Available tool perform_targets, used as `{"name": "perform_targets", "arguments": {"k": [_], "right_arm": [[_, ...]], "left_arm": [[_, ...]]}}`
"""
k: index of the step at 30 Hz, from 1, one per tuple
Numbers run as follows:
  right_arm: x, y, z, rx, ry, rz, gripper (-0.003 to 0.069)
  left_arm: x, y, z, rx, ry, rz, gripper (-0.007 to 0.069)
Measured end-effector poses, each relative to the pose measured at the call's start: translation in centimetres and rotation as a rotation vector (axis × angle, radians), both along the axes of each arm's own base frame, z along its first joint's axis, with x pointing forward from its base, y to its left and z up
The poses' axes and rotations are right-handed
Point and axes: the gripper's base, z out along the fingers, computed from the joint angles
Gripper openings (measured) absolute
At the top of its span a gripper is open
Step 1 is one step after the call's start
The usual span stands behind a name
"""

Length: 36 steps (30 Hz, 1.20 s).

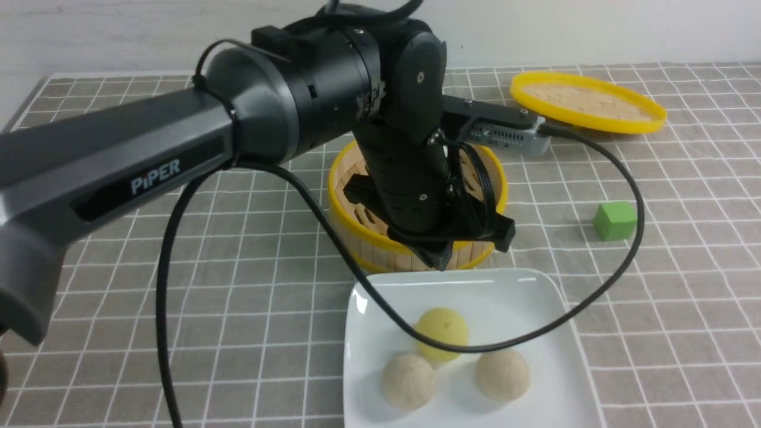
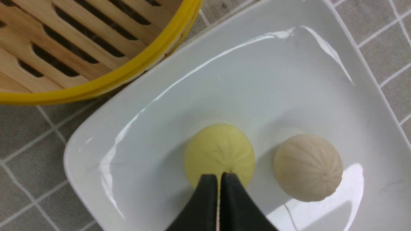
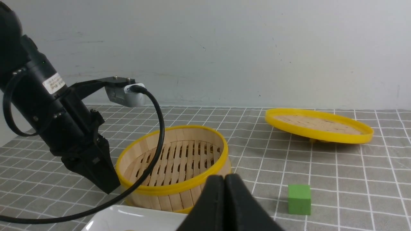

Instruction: Put the steamed buns into the plate on the grey tablecloth.

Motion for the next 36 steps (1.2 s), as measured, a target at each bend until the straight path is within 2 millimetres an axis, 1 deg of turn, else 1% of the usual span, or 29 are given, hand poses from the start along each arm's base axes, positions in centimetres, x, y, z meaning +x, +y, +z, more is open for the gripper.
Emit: {"name": "perform_targets", "arguments": {"k": [1, 3, 16, 19, 21, 23, 24, 26, 27, 29, 30, 32, 33, 34, 35, 36], "right_arm": [[0.0, 0.0, 0.0, -0.004, -0.001, -0.002, -0.0001], [0.0, 0.0, 0.0, -0.008, -0.003, -0.004, 0.0000], [0.0, 0.0, -0.1, -0.013, -0.003, -0.006, 0.0005], [0.1, 0.0, -0.3, -0.015, 0.001, -0.006, 0.0006], [0.3, 0.1, -0.9, -0.020, 0.014, -0.006, 0.0008], [0.6, 0.1, -2.2, -0.029, 0.039, -0.017, 0.0010], [0.7, 0.1, -2.4, -0.031, 0.044, -0.022, 0.0011], [1.1, 0.0, -4.0, -0.046, 0.077, -0.078, 0.0012], [1.3, -0.1, -5.1, -0.063, 0.100, -0.126, 0.0012], [1.5, -0.3, -6.1, -0.079, 0.118, -0.162, 0.0012], [1.6, -0.6, -7.5, -0.095, 0.141, -0.222, 0.0013], [1.8, -0.7, -8.5, -0.101, 0.162, -0.259, 0.0014], [1.9, -0.9, -9.5, -0.106, 0.187, -0.291, 0.0015], [2.0, -1.0, -10.2, -0.110, 0.207, -0.314, 0.0017], [2.2, -1.1, -11.4, -0.115, 0.243, -0.336, 0.0018], [2.2, -1.2, -12.1, -0.117, 0.265, -0.351, 0.0019]], "left_arm": [[0.0, 0.0, 0.0, 0.006, -0.005, -0.001, 0.0006], [0.1, 0.1, 0.0, 0.014, -0.012, -0.003, 0.0002], [0.3, 0.3, 0.0, 0.031, -0.037, -0.004, 0.0002], [0.3, 0.2, 0.0, 0.026, -0.042, -0.003, 0.0002], [0.3, 0.2, 0.0, 0.026, -0.042, -0.003, 0.0002], [0.4, 0.2, 0.0, 0.026, -0.046, -0.003, 0.0002], [0.4, 0.2, 0.0, 0.026, -0.046, -0.004, 0.0002], [0.4, 0.3, 0.0, 0.031, -0.052, -0.005, 0.0002], [0.4, 0.3, 0.0, 0.037, -0.052, -0.005, 0.0002], [0.4, 0.4, 0.0, 0.050, -0.047, -0.007, 0.0002], [0.3, 0.5, 0.3, 0.060, -0.037, -0.007, 0.0002], [0.2, 0.6, 0.6, 0.063, -0.041, -0.008, 0.0002], [0.0, 0.8, 1.5, 0.057, -0.049, -0.007, 0.0002], [-0.1, 1.0, 1.9, 0.056, -0.054, -0.007, 0.0002], [-0.4, 1.2, 2.9, 0.047, -0.068, -0.007, 0.0002], [-0.8, 1.7, 4.4, 0.029, -0.095, -0.006, 0.0002]]}}
